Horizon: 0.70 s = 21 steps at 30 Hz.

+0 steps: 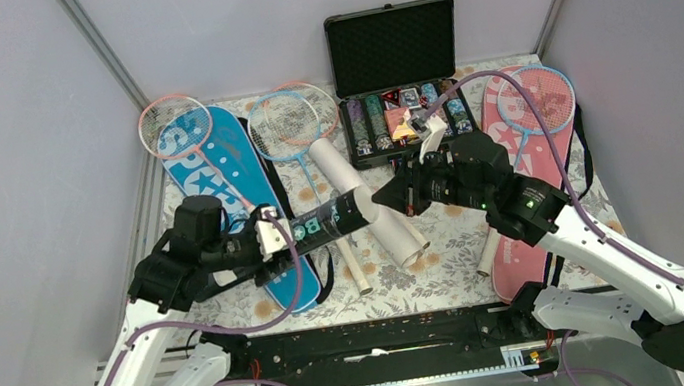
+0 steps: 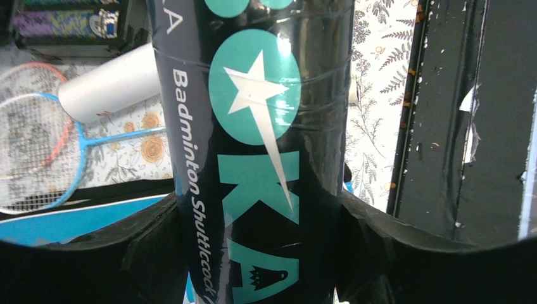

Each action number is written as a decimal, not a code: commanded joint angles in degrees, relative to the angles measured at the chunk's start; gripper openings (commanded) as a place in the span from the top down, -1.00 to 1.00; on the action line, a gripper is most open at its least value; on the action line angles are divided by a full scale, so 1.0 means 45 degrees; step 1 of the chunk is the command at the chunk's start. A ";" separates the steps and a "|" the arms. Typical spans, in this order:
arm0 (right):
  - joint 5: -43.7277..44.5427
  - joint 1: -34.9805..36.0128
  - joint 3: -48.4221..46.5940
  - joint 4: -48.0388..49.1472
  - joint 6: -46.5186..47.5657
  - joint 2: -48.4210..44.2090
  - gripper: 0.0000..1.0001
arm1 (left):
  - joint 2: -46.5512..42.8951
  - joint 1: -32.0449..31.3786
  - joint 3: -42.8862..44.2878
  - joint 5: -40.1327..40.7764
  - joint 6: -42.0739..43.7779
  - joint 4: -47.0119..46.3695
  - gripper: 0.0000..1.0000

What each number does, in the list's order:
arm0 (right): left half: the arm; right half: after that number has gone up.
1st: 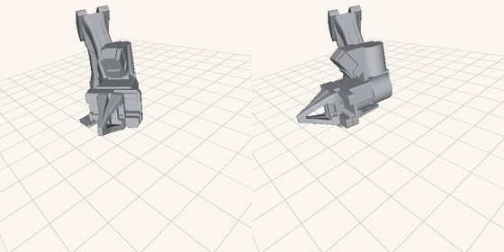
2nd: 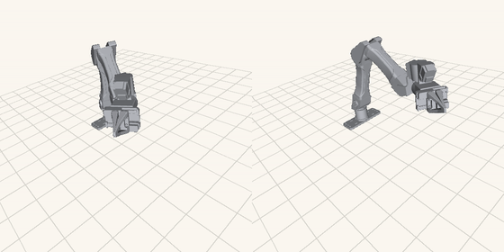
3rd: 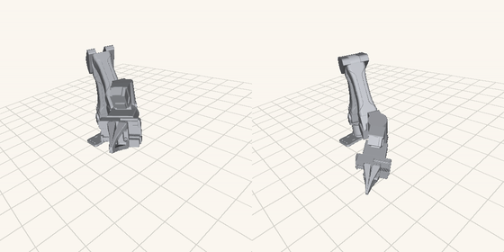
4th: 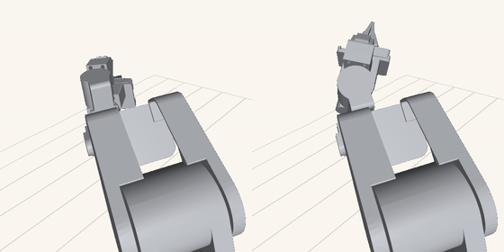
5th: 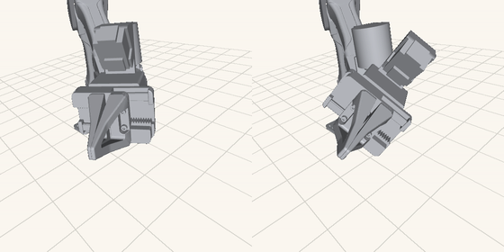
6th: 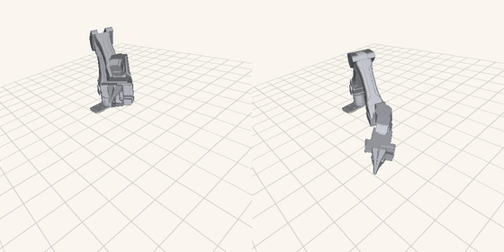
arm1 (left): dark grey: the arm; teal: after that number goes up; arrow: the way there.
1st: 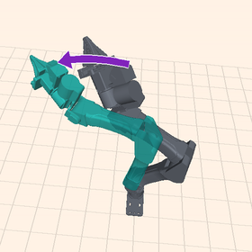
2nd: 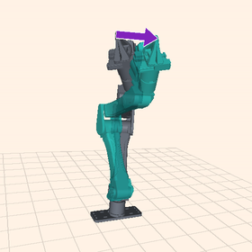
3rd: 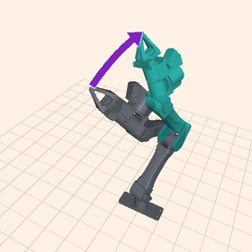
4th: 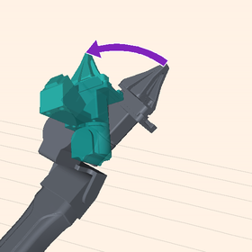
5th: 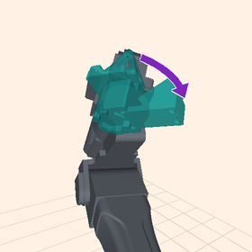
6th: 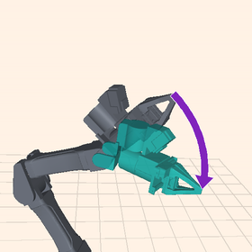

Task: Pack up the badminton gear
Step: Close the lid on the shuttle tube.

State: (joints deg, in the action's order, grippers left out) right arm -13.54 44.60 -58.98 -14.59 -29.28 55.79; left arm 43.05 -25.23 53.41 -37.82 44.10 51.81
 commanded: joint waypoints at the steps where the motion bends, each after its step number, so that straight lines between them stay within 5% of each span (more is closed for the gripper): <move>1: -0.1822 0.0189 -0.0804 -0.0084 0.0509 -0.0205 1.00 | -0.0476 -0.0078 -0.0050 -0.1590 0.1674 -0.0996 0.51; 12: -0.2162 0.0182 -0.0989 -0.0853 0.0545 -0.0085 1.00 | -0.0509 -0.0095 -0.0042 -0.1837 0.1639 -0.1005 0.54; 21: -0.1360 0.0189 0.0107 0.1528 -0.1159 0.0245 1.00 | -0.0407 -0.0096 -0.0267 -0.1567 -0.0027 -0.1751 0.54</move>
State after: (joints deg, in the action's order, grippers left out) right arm -20.14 44.84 -60.47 -15.14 -30.87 55.51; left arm 41.56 -25.21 52.71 -41.15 46.83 51.72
